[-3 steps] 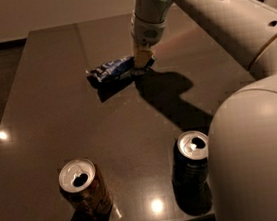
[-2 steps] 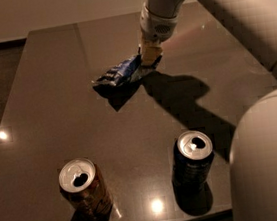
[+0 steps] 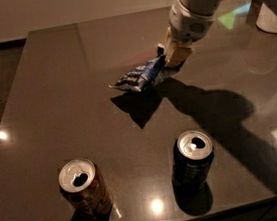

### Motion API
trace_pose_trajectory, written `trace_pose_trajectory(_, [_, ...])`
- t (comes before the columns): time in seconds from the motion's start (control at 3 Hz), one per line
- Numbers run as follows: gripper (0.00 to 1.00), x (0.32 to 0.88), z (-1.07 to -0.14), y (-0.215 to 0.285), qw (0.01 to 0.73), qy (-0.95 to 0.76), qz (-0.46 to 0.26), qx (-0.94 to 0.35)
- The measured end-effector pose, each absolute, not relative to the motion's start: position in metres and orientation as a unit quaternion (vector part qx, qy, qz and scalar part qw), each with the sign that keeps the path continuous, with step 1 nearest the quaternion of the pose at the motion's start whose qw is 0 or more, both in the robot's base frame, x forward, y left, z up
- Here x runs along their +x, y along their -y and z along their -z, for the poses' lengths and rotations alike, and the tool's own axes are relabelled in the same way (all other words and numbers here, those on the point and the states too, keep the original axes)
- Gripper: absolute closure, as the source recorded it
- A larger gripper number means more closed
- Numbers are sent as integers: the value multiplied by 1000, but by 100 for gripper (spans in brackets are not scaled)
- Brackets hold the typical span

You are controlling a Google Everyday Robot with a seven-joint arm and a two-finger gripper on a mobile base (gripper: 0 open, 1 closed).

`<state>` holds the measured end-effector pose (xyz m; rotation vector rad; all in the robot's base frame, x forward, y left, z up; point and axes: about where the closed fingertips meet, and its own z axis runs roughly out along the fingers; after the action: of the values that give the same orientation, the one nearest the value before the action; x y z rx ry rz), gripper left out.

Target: Move blue chip bag near pepsi can

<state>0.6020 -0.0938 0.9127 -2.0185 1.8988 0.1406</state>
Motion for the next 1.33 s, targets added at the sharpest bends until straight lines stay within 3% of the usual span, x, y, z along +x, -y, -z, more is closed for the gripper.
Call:
trace_pose_trajectory(1.0, [100,491,-903,117,163,-685,-91,-705])
trace_pose_trajectory(1.33, [82,469,-896,115,153,-689,-106,-701])
